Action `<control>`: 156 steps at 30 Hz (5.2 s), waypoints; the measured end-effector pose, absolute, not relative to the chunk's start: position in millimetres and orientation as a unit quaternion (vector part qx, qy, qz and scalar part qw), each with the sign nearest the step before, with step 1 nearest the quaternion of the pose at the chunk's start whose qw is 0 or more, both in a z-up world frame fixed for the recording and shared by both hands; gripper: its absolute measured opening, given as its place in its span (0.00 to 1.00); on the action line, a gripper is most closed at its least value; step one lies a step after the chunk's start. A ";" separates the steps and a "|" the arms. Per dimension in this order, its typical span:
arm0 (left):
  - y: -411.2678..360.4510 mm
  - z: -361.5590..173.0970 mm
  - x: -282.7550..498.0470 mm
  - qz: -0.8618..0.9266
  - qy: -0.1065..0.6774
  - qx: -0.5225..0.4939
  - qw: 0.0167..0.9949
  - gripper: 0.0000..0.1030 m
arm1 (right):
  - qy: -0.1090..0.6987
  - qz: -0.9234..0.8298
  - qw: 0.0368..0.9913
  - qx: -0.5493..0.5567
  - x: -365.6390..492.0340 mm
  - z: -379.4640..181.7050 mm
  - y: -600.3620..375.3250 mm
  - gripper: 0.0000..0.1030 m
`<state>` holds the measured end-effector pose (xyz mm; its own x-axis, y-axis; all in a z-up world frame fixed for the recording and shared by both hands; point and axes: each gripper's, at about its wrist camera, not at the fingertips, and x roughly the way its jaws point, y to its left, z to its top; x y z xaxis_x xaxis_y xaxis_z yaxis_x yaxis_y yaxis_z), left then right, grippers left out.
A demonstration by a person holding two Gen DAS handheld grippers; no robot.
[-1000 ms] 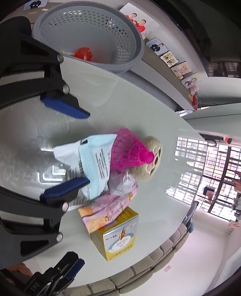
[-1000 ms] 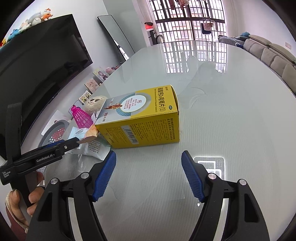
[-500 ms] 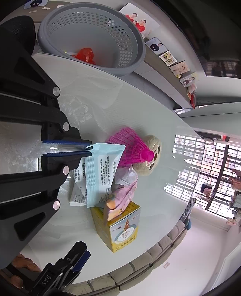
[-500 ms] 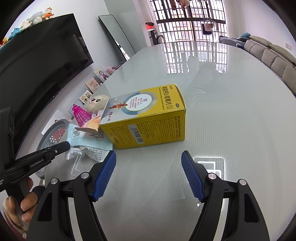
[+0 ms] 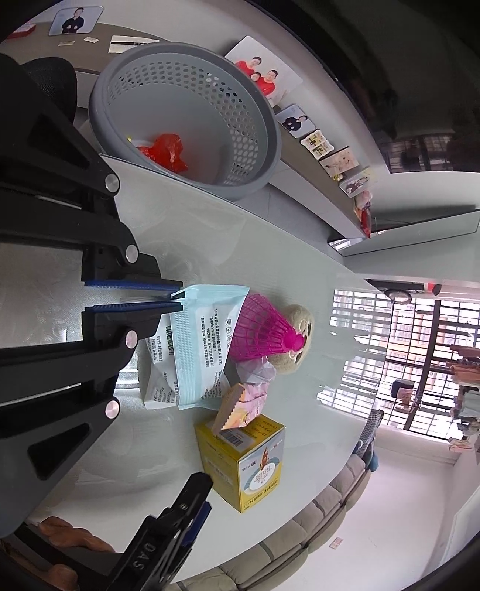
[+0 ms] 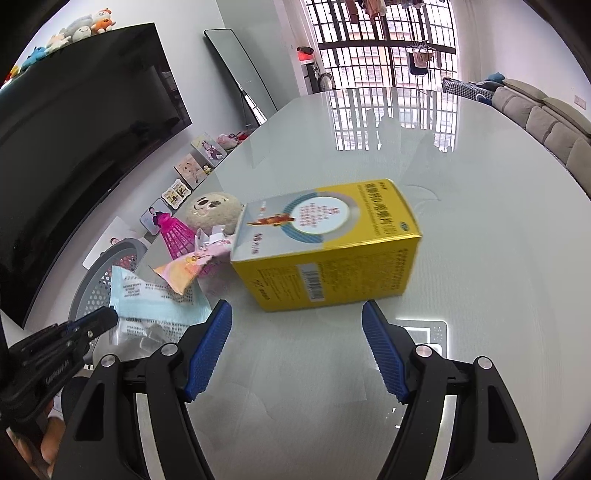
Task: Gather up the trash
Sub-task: 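Grasp the blue-white packet with the left tool, then grasp the yellow medicine box with the right tool while the left tool holds the packet, then lift and carry the packet and yellow box with both tools over the basket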
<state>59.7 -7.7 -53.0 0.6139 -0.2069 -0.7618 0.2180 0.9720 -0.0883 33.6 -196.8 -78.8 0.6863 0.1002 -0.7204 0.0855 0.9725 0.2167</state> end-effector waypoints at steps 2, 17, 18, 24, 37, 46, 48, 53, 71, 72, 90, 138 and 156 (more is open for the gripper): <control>-3.4 -53.8 58.1 -0.120 0.425 0.000 0.897 0.07 | 0.396 -0.001 0.911 0.115 40.7 -78.6 -188.4 0.68; 21.7 -56.0 47.5 -0.115 0.425 -0.019 0.898 0.06 | 0.404 -0.076 0.902 0.136 75.7 -85.2 -177.8 0.68; 22.0 -55.7 47.0 -0.116 0.424 -0.019 0.898 0.06 | 0.402 -0.079 0.902 0.136 74.7 -84.7 -179.5 0.68; 19.8 -55.5 47.4 -0.117 0.423 -0.018 0.898 0.06 | 0.397 -0.099 0.902 0.140 63.1 -84.6 -199.0 0.68; 8.7 -50.5 45.3 -0.127 0.420 -0.009 0.898 0.07 | 0.380 -0.193 0.890 0.160 28.4 -87.2 -290.1 0.68; -0.8 -53.0 46.2 -0.132 0.424 -0.006 0.896 0.06 | 0.366 -0.159 0.904 0.153 7.8 -76.0 -294.9 0.68; -2.5 -53.7 46.1 -0.133 0.425 -0.005 0.895 0.06 | 0.364 -0.139 0.910 0.145 9.4 -73.4 -281.0 0.68; -1.4 -51.7 45.9 -0.137 0.425 -0.010 0.895 0.06 | 0.365 -0.132 0.914 0.121 31.9 -72.8 -256.0 0.73; 15.4 -39.7 36.1 -0.148 0.418 -0.026 0.896 0.06 | 0.401 -0.152 0.891 0.151 86.7 -95.4 -262.0 0.65; 14.7 -44.1 37.1 -0.148 0.424 -0.026 0.893 0.06 | 0.401 -0.151 0.891 0.151 86.5 -94.9 -261.9 0.64; 17.0 -68.4 25.6 -0.122 0.439 0.012 0.890 0.64 | 0.387 -0.120 0.902 0.153 48.2 -92.2 -266.1 0.64; -29.0 -38.8 37.9 -0.182 0.412 0.009 0.893 0.61 | 0.355 -0.075 0.920 0.148 22.3 -74.9 -260.8 0.62; 7.4 -17.7 22.5 -0.164 0.383 -0.009 0.909 0.61 | 0.320 -0.053 0.938 0.121 -2.8 -39.8 -236.7 0.60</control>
<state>22.5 7.4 -17.7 0.6529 -0.3047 -0.6935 0.2908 0.9462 -0.1419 -2.8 -236.7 -39.8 0.7897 -0.0209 -0.6131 0.1762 0.9651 0.1940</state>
